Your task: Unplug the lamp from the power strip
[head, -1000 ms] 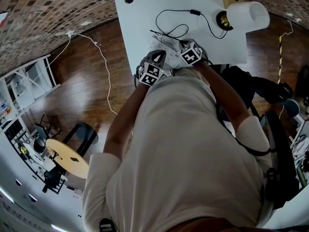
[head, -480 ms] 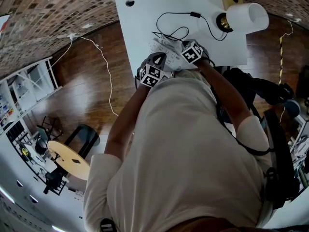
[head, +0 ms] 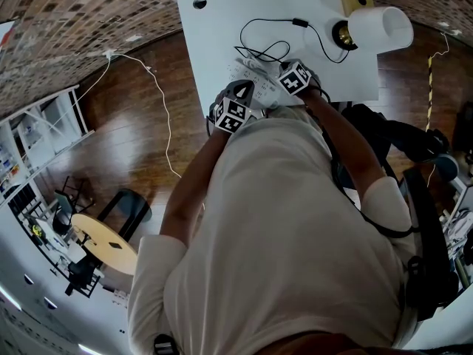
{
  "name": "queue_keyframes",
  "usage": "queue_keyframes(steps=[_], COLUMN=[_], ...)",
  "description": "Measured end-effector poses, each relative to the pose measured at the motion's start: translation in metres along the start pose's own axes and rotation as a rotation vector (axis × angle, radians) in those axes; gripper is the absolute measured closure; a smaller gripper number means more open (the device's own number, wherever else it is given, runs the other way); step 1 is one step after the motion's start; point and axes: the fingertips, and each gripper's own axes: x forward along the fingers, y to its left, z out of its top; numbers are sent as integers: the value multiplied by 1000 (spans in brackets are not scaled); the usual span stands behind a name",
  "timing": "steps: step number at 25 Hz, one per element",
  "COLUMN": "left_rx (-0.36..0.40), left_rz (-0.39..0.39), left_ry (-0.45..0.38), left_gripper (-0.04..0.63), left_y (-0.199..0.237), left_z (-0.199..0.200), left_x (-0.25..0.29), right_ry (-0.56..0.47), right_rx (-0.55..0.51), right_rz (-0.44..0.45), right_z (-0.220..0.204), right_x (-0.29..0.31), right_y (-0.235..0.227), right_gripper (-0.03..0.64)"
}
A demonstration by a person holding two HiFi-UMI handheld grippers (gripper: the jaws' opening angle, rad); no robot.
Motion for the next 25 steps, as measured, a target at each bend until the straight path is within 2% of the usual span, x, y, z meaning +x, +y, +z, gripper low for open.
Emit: queue_keyframes(steps=[6,15,25], left_rx=[-3,-4,8], left_rz=[-2,-10,-21], left_ry=[3,16,32], left_gripper=[592,592,592], left_y=[0,-1,-5], left_z=[0,-1,-4], left_x=[2,3,4], right_ry=[-5,-27,1], right_rx=[3,61,68], right_rz=[-1,-24,-25], right_z=[6,11,5], right_x=[5,16,29], right_y=[-3,-17,-27], right_gripper=[601,600,598])
